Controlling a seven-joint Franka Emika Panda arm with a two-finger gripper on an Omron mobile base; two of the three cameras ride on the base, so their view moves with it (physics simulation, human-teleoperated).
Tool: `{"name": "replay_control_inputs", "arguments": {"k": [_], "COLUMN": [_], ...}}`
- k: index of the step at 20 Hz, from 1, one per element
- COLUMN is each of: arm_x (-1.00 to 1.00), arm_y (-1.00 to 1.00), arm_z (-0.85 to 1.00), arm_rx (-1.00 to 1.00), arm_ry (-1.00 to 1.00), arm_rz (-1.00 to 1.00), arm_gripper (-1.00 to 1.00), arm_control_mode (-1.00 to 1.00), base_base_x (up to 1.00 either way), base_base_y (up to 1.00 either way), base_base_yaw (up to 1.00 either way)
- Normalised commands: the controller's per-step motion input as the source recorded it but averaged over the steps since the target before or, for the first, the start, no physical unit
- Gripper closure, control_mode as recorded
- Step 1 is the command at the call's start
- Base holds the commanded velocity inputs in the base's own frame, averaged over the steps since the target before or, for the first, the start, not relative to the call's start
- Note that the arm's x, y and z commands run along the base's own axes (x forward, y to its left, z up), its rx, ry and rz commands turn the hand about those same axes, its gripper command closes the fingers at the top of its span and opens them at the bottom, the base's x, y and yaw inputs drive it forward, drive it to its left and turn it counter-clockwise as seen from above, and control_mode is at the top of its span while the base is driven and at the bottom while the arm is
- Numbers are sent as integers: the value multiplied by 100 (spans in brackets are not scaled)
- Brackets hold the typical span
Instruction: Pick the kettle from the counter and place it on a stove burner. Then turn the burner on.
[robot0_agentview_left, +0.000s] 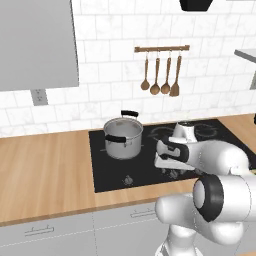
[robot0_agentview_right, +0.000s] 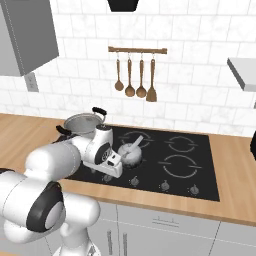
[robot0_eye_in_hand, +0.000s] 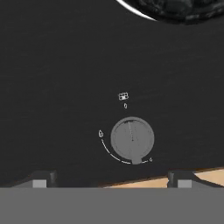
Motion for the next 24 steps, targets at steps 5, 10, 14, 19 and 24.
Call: {"name": "replay_control_inputs", "arguments": {"k": [5,10,14,19,24], "arm_x": [17,10,3,0,0], "arm_y": [-3,-7,-14,-13,-3], "arm_z": [-22,-21,-21,-22,-26], "arm_rx": [0,0,0,0,0], "arm_ry": [1,0,0,0,2], "arm_rz": [1,1,0,0,0], "arm_gripper": [-100,-100,-100,-100,100], "arm_control_mode": [-100,-100,-100,-100,-100], "base_base_x": [0,0,0,0,0], "base_base_y": [0,0,0,0,0], "base_base_yaw": [0,0,0,0,0]}}
